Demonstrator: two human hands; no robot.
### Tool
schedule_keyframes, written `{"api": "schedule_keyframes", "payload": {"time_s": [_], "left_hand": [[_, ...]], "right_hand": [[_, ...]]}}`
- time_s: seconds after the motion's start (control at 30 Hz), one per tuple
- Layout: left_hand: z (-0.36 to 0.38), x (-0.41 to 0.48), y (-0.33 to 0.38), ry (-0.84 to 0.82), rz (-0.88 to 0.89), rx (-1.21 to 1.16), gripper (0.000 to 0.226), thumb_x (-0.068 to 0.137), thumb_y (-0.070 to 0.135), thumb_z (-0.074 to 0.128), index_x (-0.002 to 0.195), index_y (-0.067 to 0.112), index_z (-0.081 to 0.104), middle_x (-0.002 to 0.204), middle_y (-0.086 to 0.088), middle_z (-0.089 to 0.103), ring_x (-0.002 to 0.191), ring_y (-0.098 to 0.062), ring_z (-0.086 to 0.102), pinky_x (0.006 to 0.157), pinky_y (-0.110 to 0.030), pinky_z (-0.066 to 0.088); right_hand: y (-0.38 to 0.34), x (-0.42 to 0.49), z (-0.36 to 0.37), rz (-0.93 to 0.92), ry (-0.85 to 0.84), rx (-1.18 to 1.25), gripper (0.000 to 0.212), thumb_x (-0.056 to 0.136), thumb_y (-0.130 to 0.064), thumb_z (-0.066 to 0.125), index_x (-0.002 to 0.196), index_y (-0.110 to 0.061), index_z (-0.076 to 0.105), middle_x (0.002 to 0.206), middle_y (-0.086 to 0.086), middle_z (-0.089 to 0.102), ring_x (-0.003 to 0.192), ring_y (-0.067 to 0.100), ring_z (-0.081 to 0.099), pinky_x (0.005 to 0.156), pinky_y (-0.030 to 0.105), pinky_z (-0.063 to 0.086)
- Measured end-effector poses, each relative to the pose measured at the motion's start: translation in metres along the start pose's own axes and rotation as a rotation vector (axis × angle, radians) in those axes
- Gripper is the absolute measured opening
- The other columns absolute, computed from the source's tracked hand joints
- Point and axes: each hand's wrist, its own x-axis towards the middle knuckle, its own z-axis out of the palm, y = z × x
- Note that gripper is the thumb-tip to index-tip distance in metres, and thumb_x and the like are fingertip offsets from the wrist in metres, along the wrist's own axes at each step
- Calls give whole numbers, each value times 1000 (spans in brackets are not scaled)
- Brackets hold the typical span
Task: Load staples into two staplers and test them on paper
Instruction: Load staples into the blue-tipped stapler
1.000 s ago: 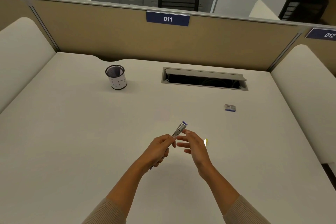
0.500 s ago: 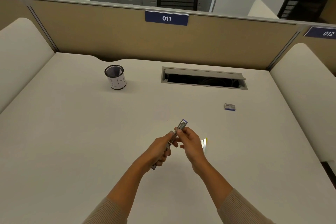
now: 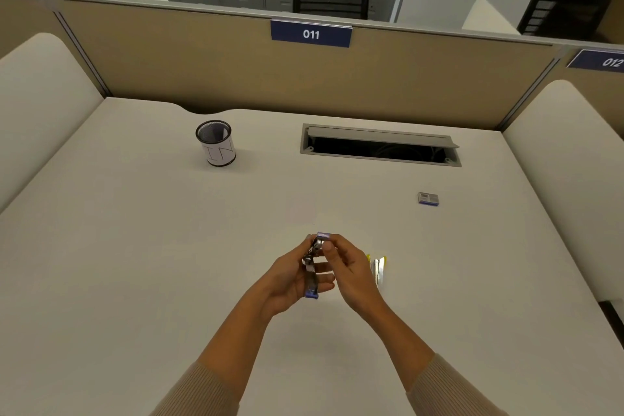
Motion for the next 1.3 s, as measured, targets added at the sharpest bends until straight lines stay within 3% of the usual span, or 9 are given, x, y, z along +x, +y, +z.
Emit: {"api": "schedule_keyframes", "payload": {"time_s": [0.07,0.2,0.33,0.5,0.67,0.83,1.03,1.2,1.3], "left_hand": [[0,-2,1,-81,16,-108,45,99,41,44,124,9,63,121,-21,66,110,-36,65,87,-44,58],[-3,-7,5,-134,14,-261,41,100,30,46,128,3,60,128,-26,60,118,-40,60,93,-43,55],[-2,-7,8,-83,23,-376,36,98,21,49,124,-2,61,124,-24,63,106,-31,68,82,-34,60],[1,-6,6,-30,14,-514,34,98,16,50,122,-7,58,120,-28,64,92,-28,73,65,-29,62],[5,-6,7,22,24,-612,32,100,15,48,124,-5,56,117,-27,66,91,-30,73,49,-28,59],[15,-4,8,88,55,-581,32,99,21,51,120,-3,60,99,-19,71,90,-30,73,77,-41,61],[24,1,1,146,78,-486,32,101,28,47,110,5,67,104,-17,64,111,-30,62,93,-45,50],[31,1,-11,181,132,-377,37,103,32,42,98,12,73,88,-10,71,105,-29,63,83,-43,51],[36,-2,-19,178,149,-271,41,103,38,39,111,15,72,110,-7,71,113,-31,61,85,-44,53]], "right_hand": [[0,1,-2,-24,-4,-7,23,97,-33,52,112,-29,69,104,-8,73,104,11,67,92,25,53],[-4,1,-5,-78,-14,-17,23,96,-32,54,114,-29,69,106,-12,72,106,9,66,92,21,50],[-6,-1,-7,-93,-38,-22,28,96,-37,56,123,-35,60,114,-14,69,112,9,63,95,22,49],[1,-9,-5,-107,-77,-46,62,85,-39,71,141,-30,46,128,-12,63,124,11,56,107,30,44],[0,-12,3,-243,123,-18,81,73,-40,82,143,-29,41,142,-16,49,128,10,52,99,18,45],[2,-13,9,-372,238,-69,65,64,-36,89,119,-30,54,118,-12,55,111,19,59,86,24,53],[7,-9,13,-300,259,-34,47,76,-29,79,118,-39,60,115,-15,60,108,15,62,83,19,52],[6,-7,15,-174,244,46,35,87,-28,70,119,-36,61,115,-22,62,108,5,61,80,13,50],[6,-6,12,-48,187,74,25,92,-30,64,116,-39,62,110,-17,66,103,6,64,82,18,51]]}}
